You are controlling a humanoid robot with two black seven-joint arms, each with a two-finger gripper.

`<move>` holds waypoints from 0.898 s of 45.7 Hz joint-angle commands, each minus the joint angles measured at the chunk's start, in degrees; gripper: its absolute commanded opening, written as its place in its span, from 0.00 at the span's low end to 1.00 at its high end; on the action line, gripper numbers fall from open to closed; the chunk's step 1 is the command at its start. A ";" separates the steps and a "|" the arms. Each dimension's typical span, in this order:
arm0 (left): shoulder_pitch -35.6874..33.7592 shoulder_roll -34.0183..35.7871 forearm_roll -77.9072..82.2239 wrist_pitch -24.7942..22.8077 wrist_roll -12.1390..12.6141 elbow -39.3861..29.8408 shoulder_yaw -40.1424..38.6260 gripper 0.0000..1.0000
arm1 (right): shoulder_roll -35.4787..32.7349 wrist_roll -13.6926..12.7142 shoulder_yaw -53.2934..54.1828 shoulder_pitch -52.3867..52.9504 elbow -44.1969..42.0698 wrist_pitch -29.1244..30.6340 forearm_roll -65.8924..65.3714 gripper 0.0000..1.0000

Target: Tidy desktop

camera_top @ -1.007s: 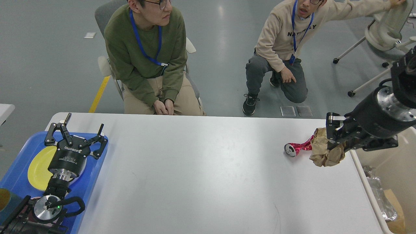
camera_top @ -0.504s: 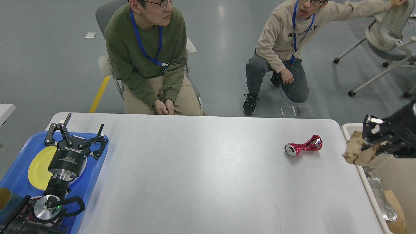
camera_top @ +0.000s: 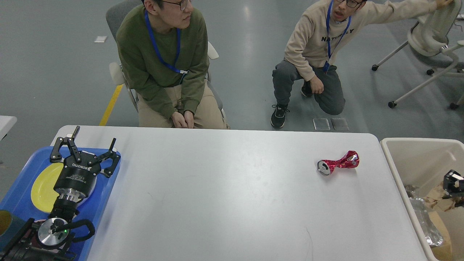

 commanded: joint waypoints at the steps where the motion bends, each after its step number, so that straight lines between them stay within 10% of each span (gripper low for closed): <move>1: 0.00 0.01 0.00 0.00 0.00 0.00 0.00 0.96 | 4.62 0.00 10.33 -15.35 -14.07 -0.03 0.02 0.00; 11: 0.00 0.01 0.00 0.00 0.00 0.00 0.00 0.96 | 14.65 0.00 15.97 -28.38 -31.23 -3.45 0.11 0.00; 41: 0.00 0.01 0.00 0.00 0.00 0.00 0.00 0.96 | 18.70 -0.70 18.16 -34.63 -31.76 -22.00 0.28 0.00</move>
